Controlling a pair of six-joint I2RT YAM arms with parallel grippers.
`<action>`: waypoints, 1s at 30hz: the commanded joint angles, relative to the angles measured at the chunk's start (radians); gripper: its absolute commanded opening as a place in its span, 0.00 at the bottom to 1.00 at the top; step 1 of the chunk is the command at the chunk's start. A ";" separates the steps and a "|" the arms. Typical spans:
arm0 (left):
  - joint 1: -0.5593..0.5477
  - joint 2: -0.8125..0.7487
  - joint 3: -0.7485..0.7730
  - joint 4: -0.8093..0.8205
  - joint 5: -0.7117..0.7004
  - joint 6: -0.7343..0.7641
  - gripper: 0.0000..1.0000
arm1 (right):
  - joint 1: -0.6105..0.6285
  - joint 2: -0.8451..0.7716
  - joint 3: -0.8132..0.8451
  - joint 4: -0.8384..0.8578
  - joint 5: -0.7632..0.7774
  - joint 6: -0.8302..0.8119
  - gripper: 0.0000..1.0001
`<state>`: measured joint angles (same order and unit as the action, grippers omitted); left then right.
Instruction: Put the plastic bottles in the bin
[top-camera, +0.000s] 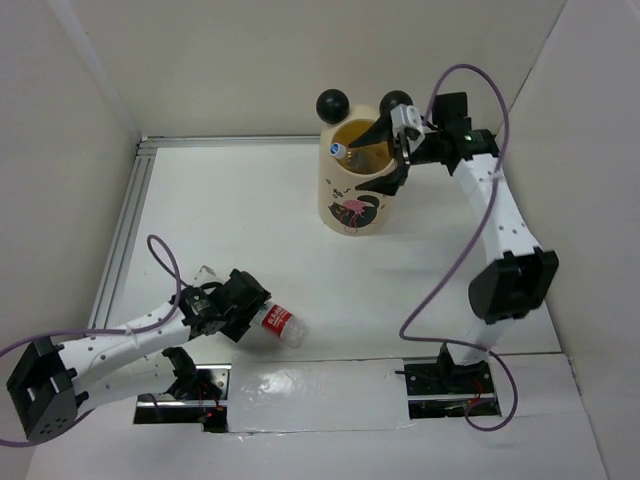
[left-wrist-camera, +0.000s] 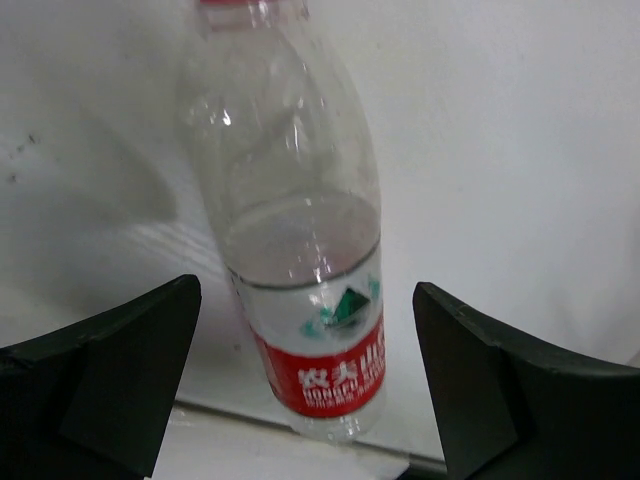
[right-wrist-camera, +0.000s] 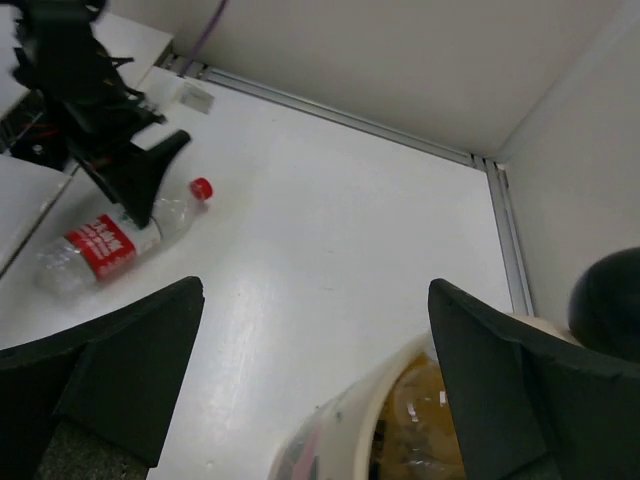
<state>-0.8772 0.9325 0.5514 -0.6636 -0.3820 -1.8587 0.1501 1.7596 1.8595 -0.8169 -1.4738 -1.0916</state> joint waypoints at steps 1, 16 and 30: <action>0.059 0.066 -0.004 0.061 -0.031 0.064 1.00 | -0.024 -0.207 -0.121 -0.008 -0.149 0.030 1.00; 0.021 0.155 0.264 0.052 -0.119 0.404 0.23 | -0.221 -0.545 -0.542 -0.099 0.110 0.035 0.62; -0.005 0.523 1.008 0.865 -0.260 1.392 0.15 | -0.274 -0.720 -1.008 -0.042 0.432 0.167 0.90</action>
<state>-0.9066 1.3487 1.4513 -0.1070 -0.5560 -0.7567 -0.1184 1.0672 0.8646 -0.8944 -1.1114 -0.9878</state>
